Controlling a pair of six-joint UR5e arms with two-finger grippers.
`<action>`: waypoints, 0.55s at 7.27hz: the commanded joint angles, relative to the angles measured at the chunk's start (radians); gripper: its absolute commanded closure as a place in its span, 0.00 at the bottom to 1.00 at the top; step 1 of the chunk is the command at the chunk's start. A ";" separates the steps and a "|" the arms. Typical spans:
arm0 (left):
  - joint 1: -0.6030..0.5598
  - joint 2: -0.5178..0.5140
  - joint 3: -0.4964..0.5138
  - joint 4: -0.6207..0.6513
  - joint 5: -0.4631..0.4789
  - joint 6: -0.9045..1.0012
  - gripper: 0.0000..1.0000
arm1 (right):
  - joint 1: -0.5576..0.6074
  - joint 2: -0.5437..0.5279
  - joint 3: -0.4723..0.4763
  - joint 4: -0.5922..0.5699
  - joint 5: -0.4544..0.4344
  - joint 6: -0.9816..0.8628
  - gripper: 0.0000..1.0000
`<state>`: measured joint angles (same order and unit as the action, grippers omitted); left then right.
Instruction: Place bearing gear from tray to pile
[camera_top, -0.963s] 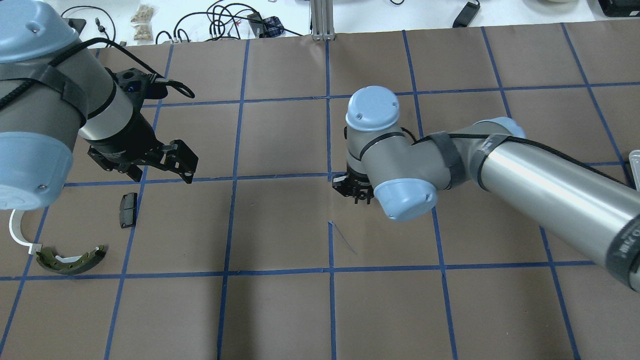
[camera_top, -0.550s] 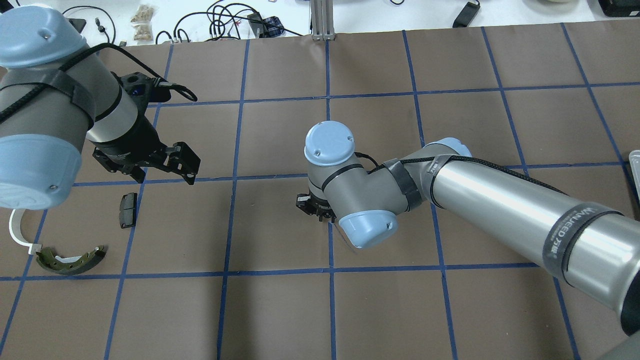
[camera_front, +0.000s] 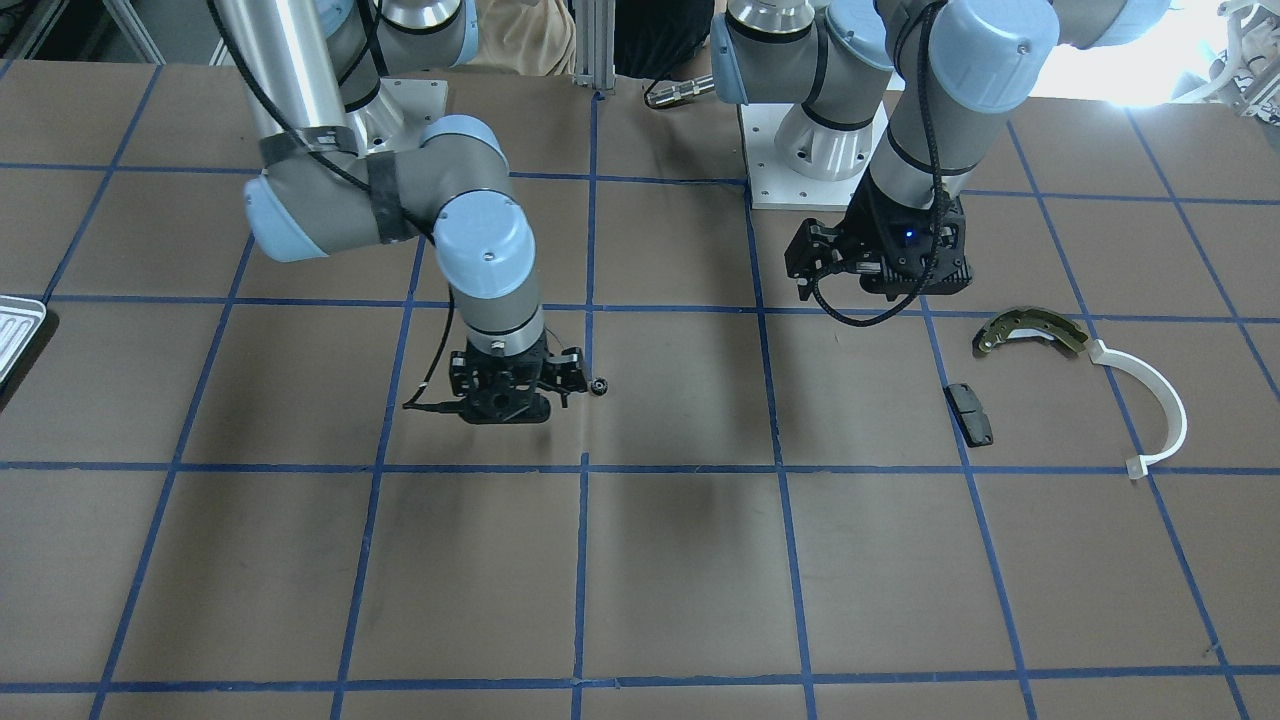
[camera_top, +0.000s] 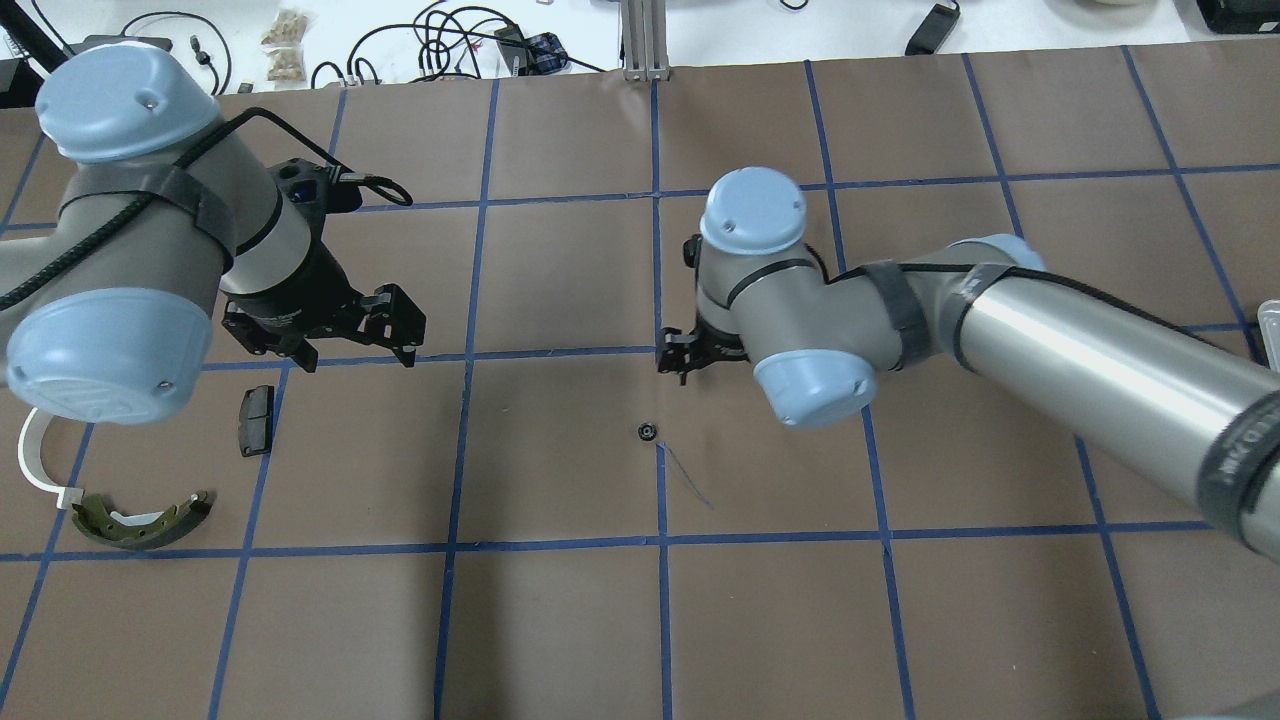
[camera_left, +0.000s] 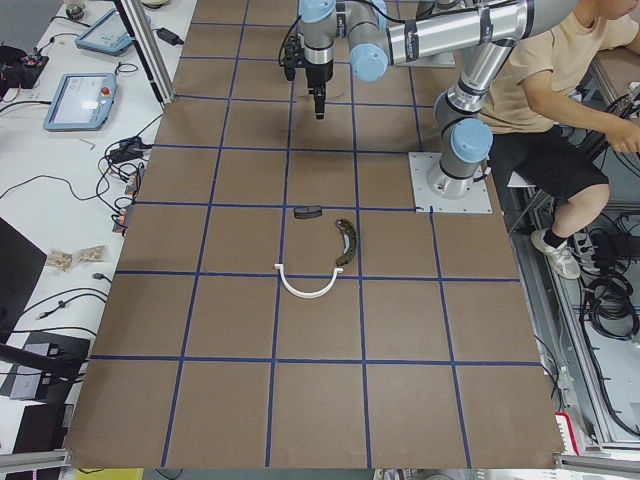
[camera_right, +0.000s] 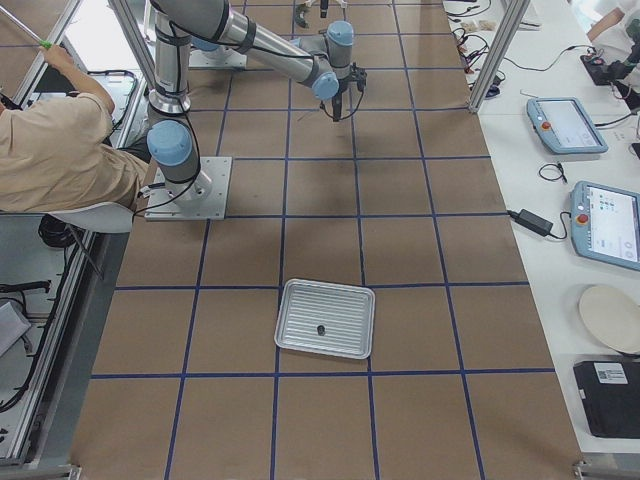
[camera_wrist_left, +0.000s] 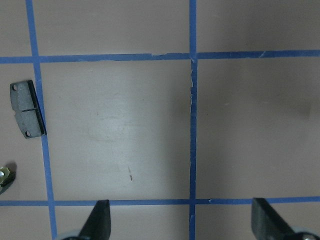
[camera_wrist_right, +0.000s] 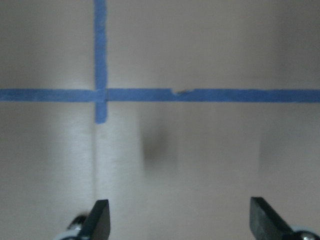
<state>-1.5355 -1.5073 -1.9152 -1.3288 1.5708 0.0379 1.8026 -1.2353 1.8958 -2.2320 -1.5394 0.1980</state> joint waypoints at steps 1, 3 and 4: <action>-0.137 -0.040 -0.024 0.087 -0.002 -0.085 0.00 | -0.273 -0.085 0.000 0.080 -0.062 -0.313 0.00; -0.227 -0.126 -0.027 0.210 -0.008 -0.164 0.00 | -0.525 -0.083 0.000 0.121 -0.080 -0.653 0.00; -0.285 -0.175 -0.027 0.256 -0.017 -0.197 0.00 | -0.655 -0.089 -0.001 0.124 -0.082 -0.872 0.00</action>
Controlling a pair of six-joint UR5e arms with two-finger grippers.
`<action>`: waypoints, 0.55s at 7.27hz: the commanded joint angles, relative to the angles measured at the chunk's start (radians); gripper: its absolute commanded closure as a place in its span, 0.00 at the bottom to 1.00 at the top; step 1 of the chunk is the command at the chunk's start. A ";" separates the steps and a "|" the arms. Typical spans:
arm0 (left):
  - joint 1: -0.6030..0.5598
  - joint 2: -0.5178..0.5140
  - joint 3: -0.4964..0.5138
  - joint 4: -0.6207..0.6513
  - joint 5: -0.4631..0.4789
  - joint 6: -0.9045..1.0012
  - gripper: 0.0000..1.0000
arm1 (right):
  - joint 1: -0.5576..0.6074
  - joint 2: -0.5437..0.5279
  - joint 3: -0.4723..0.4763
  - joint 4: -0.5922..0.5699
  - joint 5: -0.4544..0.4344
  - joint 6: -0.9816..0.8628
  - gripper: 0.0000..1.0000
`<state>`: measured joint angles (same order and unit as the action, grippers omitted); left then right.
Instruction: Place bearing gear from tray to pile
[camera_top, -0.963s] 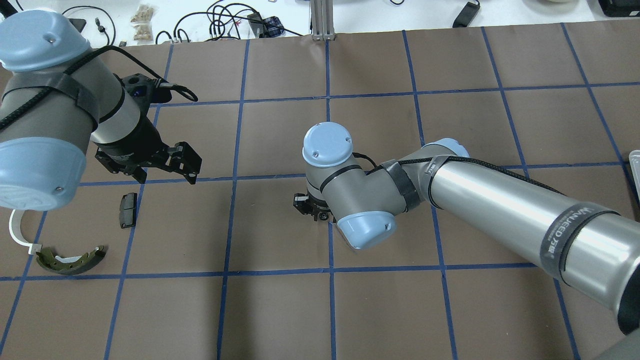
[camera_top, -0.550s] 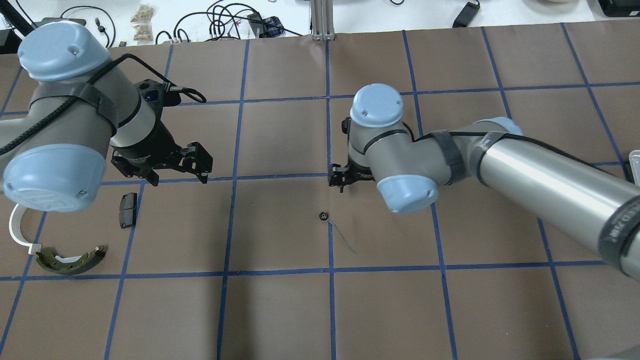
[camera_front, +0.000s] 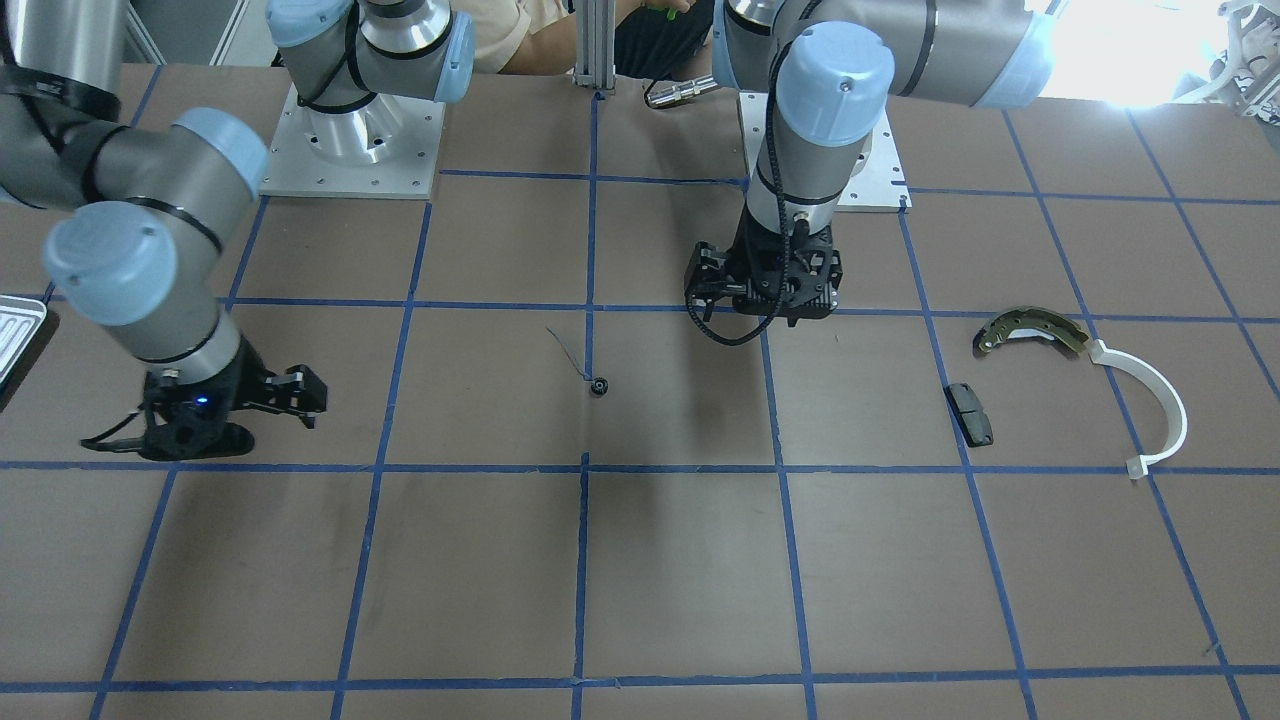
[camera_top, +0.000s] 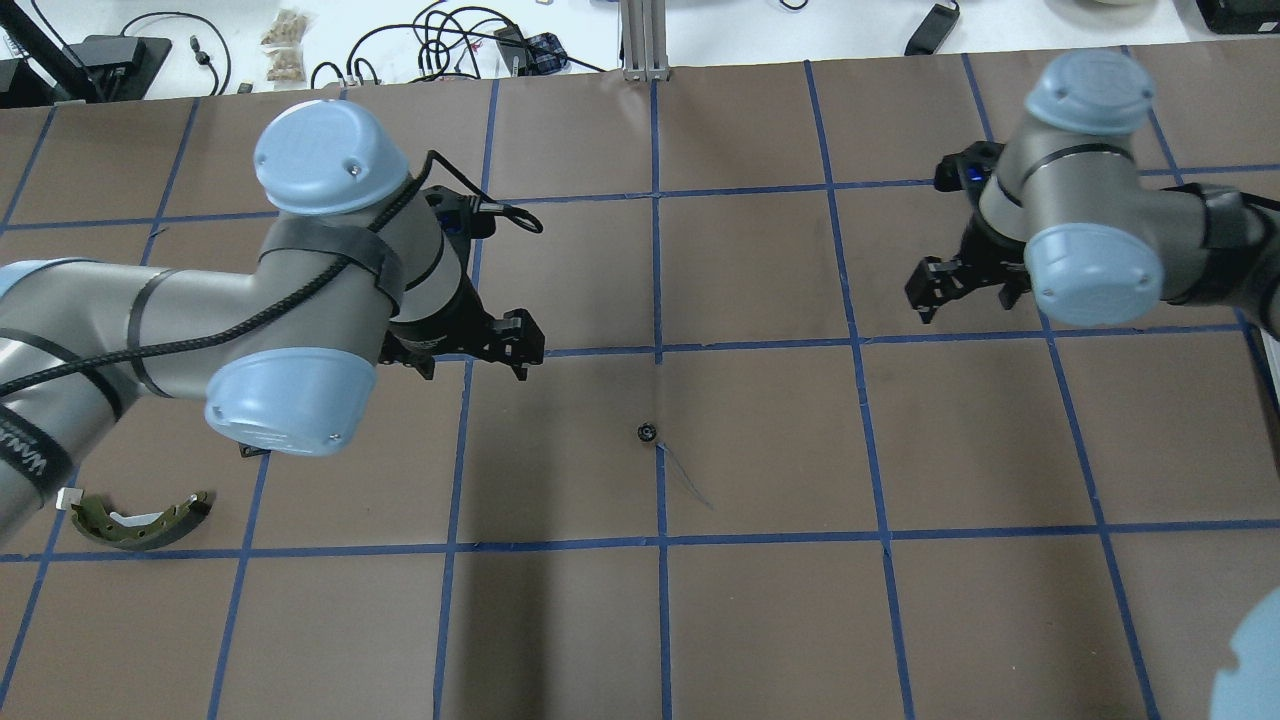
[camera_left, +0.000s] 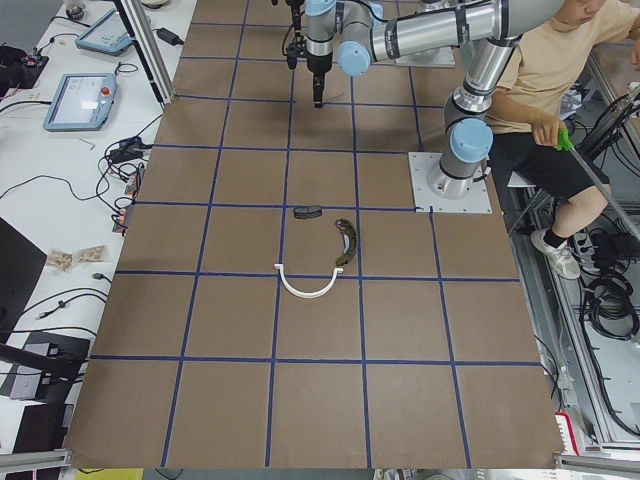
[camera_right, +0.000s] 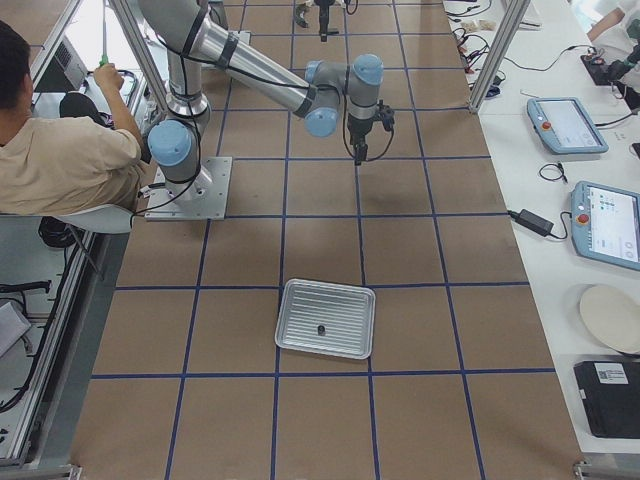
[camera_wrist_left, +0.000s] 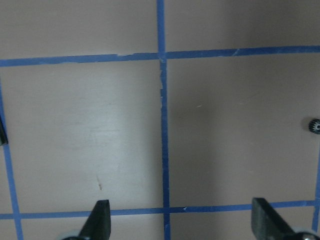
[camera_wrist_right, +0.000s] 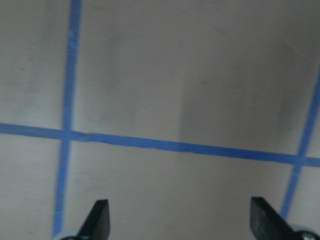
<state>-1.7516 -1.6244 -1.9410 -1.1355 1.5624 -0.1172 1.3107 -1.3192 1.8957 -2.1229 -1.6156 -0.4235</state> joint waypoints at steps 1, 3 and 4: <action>-0.112 -0.105 -0.003 0.112 -0.008 -0.065 0.00 | -0.292 0.000 -0.007 0.003 -0.004 -0.463 0.00; -0.175 -0.196 -0.003 0.187 -0.009 -0.070 0.00 | -0.507 0.006 -0.015 -0.015 -0.003 -0.688 0.00; -0.189 -0.236 -0.003 0.244 -0.010 -0.070 0.00 | -0.598 0.020 -0.017 -0.069 -0.003 -0.790 0.00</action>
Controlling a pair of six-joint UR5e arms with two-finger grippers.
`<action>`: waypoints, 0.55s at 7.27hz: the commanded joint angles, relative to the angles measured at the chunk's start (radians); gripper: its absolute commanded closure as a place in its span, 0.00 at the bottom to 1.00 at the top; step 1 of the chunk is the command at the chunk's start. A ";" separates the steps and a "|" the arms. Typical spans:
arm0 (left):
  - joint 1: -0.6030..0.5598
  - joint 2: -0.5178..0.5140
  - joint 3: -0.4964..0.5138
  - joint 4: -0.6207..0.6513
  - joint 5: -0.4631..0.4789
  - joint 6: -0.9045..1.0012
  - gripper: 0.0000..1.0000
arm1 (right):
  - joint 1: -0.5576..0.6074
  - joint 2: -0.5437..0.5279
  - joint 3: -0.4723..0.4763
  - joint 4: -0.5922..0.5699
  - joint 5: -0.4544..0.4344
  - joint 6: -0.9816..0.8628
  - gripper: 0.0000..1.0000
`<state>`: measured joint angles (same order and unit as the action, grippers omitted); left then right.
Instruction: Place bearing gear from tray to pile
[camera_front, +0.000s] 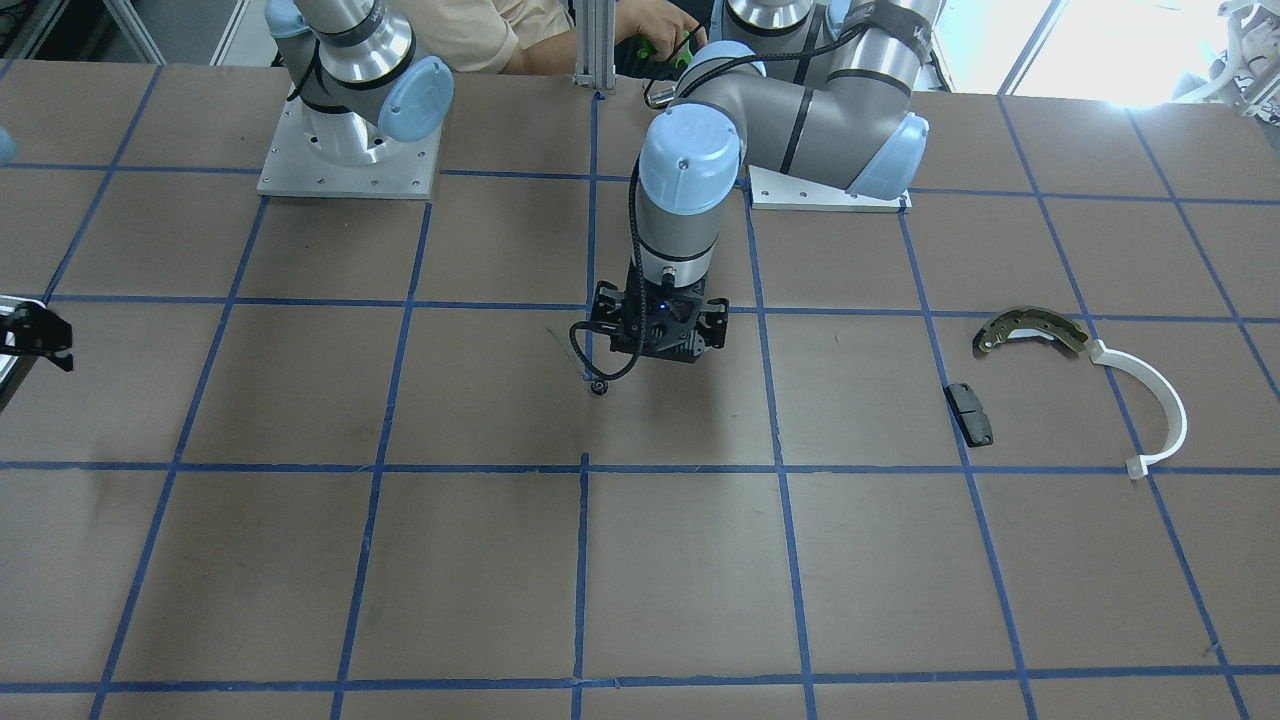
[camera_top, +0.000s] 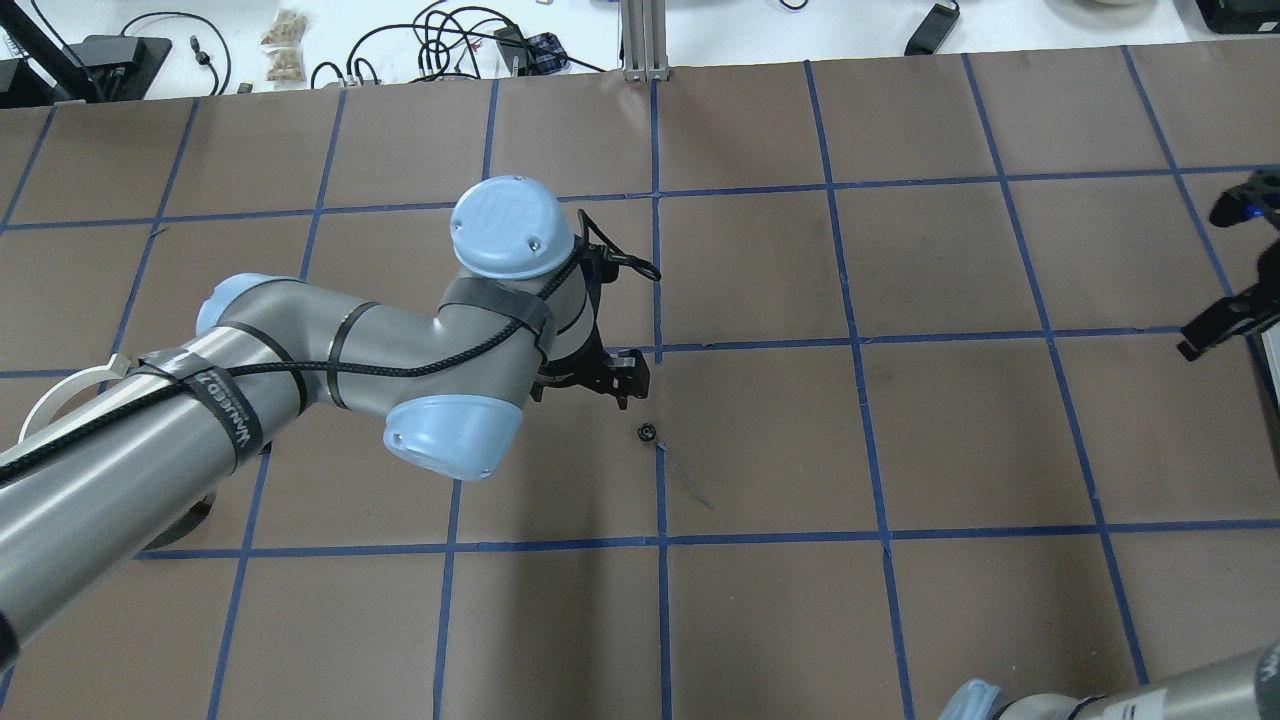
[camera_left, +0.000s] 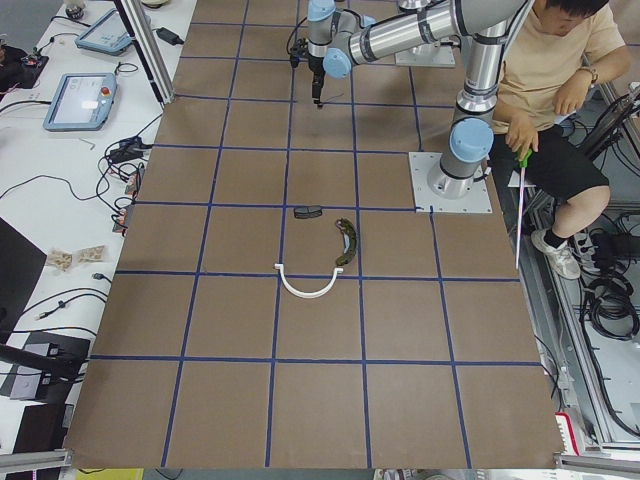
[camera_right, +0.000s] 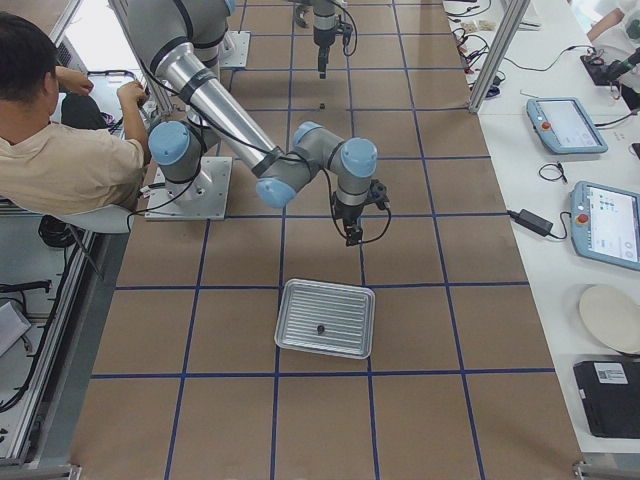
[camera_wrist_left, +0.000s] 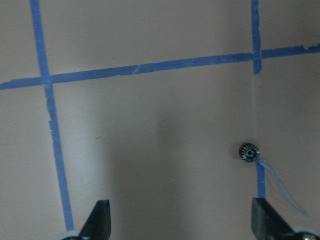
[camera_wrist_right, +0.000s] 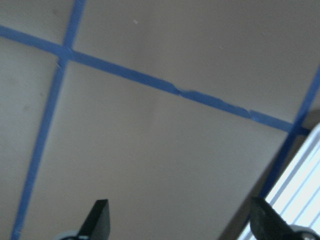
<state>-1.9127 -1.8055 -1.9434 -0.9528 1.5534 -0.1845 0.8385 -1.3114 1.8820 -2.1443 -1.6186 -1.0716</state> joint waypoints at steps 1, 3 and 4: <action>-0.046 -0.092 0.000 0.101 -0.001 -0.003 0.00 | -0.190 0.045 -0.015 -0.092 0.002 -0.241 0.00; -0.074 -0.150 0.000 0.141 -0.001 -0.001 0.00 | -0.275 0.174 -0.113 -0.097 0.003 -0.396 0.00; -0.078 -0.166 0.000 0.143 -0.001 -0.001 0.00 | -0.292 0.237 -0.179 -0.097 0.005 -0.415 0.00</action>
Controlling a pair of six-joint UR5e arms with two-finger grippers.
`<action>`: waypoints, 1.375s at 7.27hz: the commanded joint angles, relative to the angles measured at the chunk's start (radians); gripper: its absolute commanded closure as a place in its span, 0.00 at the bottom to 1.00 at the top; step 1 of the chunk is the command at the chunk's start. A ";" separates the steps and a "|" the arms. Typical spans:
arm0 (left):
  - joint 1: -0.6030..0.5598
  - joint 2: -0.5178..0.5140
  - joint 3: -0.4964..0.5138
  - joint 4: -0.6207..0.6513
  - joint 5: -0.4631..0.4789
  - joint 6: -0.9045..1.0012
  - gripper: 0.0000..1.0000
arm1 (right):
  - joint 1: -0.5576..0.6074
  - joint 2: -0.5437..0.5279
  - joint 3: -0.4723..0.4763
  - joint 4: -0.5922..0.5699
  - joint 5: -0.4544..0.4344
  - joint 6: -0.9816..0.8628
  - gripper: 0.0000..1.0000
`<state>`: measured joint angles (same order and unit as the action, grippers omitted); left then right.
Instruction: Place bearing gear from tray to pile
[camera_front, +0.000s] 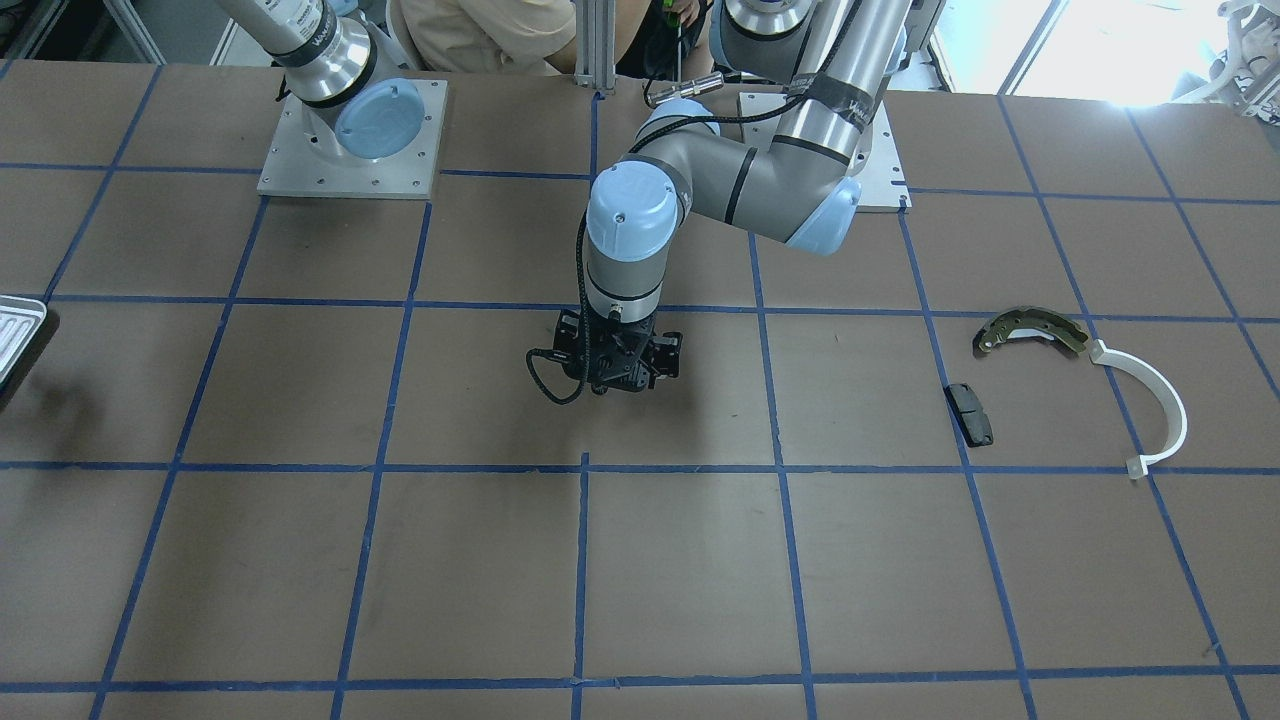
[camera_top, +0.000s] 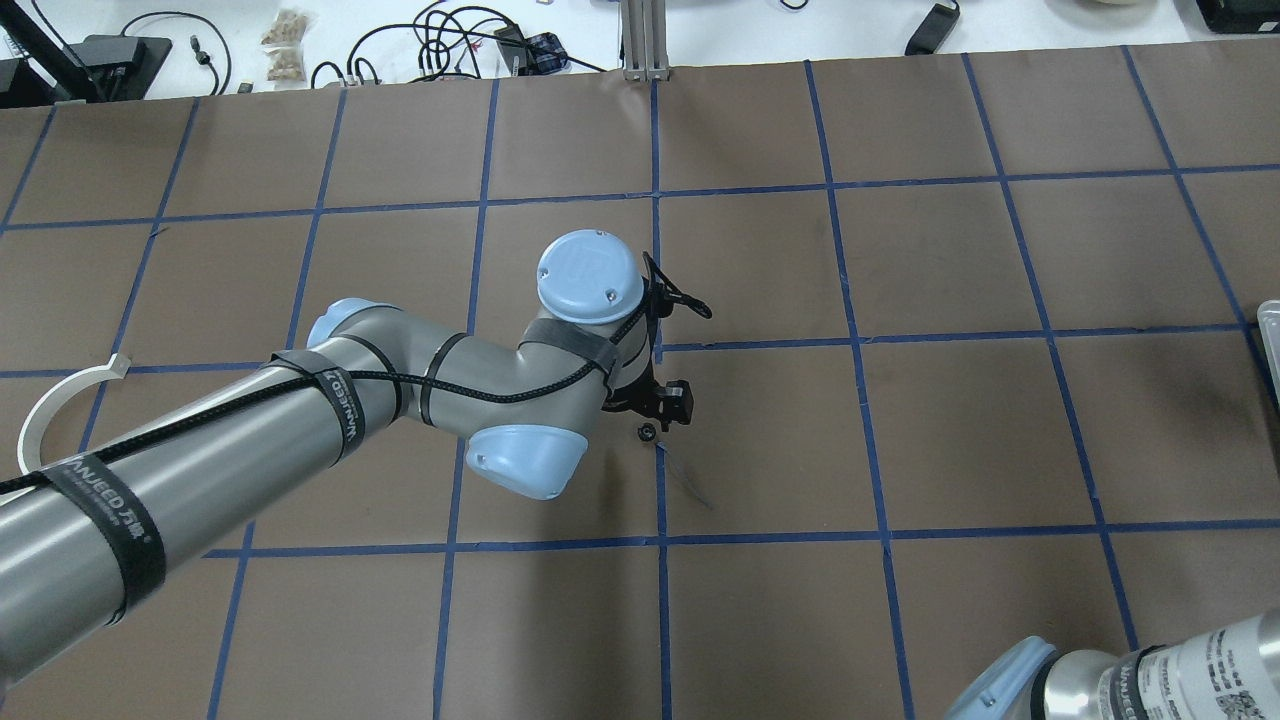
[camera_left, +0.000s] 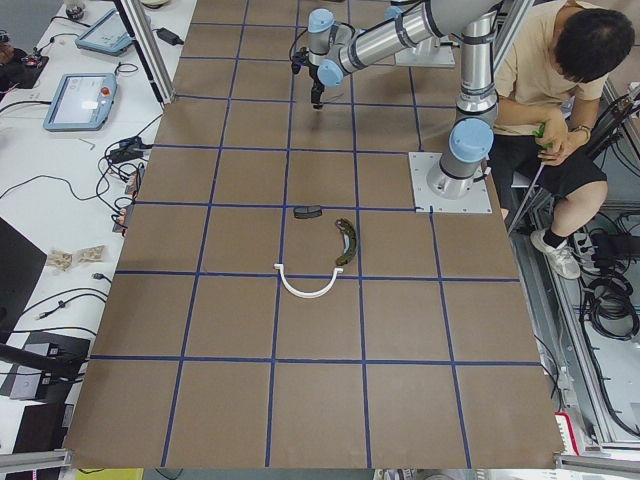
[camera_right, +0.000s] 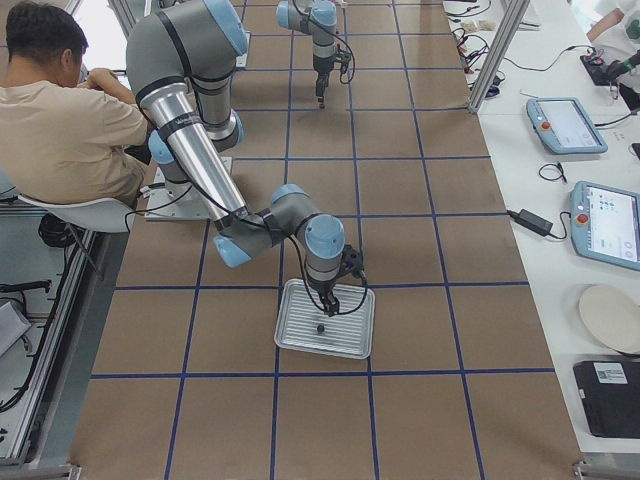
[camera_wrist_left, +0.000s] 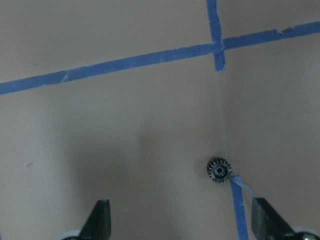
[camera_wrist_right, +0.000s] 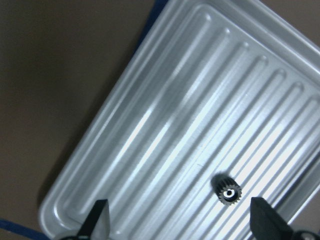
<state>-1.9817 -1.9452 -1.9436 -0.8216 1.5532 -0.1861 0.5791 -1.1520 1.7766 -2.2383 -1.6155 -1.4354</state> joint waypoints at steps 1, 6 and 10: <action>-0.014 -0.038 0.000 0.015 0.001 0.002 0.03 | -0.035 0.121 -0.116 -0.004 0.006 -0.046 0.00; -0.025 -0.046 0.002 0.024 0.002 0.010 0.25 | -0.033 0.144 -0.101 -0.006 0.011 -0.046 0.13; -0.023 -0.061 0.002 0.041 -0.001 0.007 0.92 | -0.033 0.163 -0.105 -0.006 0.014 -0.048 0.37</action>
<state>-2.0052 -2.0036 -1.9416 -0.7823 1.5530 -0.1743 0.5461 -0.9967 1.6754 -2.2437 -1.5998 -1.4795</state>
